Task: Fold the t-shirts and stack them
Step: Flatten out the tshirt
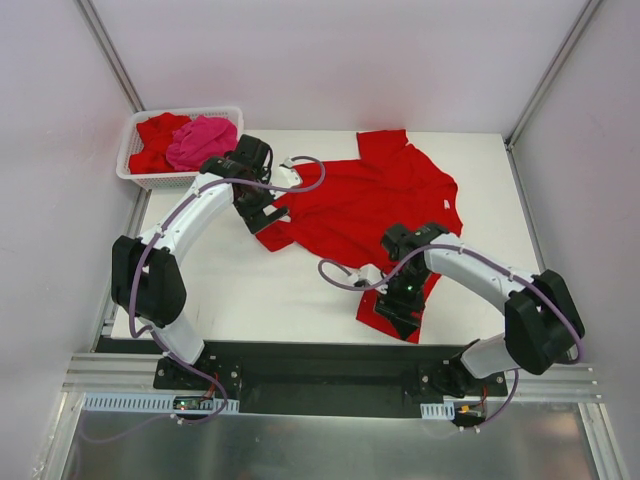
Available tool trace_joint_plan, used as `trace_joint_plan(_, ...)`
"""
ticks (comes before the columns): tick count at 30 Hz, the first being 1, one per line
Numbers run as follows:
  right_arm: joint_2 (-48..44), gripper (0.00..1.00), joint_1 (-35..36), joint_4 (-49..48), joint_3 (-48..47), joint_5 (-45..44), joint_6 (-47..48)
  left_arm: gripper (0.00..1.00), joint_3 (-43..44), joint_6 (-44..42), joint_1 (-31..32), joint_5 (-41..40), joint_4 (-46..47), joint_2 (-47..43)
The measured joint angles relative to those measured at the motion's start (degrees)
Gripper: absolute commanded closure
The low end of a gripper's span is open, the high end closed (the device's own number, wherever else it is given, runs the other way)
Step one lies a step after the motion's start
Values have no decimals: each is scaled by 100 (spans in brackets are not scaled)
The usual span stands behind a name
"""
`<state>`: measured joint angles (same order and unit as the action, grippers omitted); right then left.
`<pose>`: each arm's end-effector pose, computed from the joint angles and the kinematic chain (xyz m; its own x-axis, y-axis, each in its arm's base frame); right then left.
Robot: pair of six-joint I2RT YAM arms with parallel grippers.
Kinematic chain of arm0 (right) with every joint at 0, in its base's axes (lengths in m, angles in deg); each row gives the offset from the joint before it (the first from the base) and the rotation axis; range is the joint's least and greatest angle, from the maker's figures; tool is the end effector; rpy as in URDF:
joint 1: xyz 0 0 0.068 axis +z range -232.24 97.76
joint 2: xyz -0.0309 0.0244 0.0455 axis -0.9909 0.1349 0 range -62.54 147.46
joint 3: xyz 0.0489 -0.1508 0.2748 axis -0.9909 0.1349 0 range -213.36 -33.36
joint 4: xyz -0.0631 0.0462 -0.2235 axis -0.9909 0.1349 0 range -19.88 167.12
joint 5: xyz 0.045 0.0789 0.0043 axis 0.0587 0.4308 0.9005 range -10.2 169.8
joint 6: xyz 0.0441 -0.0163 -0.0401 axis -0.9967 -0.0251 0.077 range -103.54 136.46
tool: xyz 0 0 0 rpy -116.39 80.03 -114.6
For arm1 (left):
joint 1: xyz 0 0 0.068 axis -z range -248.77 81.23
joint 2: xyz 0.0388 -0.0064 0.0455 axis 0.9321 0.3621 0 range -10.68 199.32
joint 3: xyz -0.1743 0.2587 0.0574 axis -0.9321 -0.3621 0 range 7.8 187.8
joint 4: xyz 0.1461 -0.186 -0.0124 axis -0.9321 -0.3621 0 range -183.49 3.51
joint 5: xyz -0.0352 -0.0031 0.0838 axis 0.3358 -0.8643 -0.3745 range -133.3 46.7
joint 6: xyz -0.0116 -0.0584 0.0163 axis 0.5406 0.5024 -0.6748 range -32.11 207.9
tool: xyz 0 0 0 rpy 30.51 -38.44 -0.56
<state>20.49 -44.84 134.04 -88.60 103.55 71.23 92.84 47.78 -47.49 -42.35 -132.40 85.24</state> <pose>0.1477 0.1365 0.2555 -0.0118 -0.9501 -0.3116 -0.9638 -0.0722 0.2565 0.3203 -0.1256 0.3382 -0.3570 0.8304 -0.4278 0.7863 0.5144 0.3422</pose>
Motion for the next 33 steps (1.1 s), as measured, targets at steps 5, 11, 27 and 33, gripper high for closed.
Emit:
trace_joint_plan(5, -120, 24, -619, -334, -2, -195, 39, 1, 0, -7, 0, -2, 0, 0)
trace_joint_plan(11, 118, 25, -1176, -1582, -85, -1495, -334, 1, 0, -4, 0, 0, 0, 0)
trace_joint_plan(27, 1956, 34, -2625, -3574, -2098, -3703, -831, 1, 2, -37, 0, -129, 0, 87)
trace_joint_plan(33, 2398, 34, -2889, -3283, -2411, -3493, -914, 1, 131, -37, 2, -149, -4, 323)
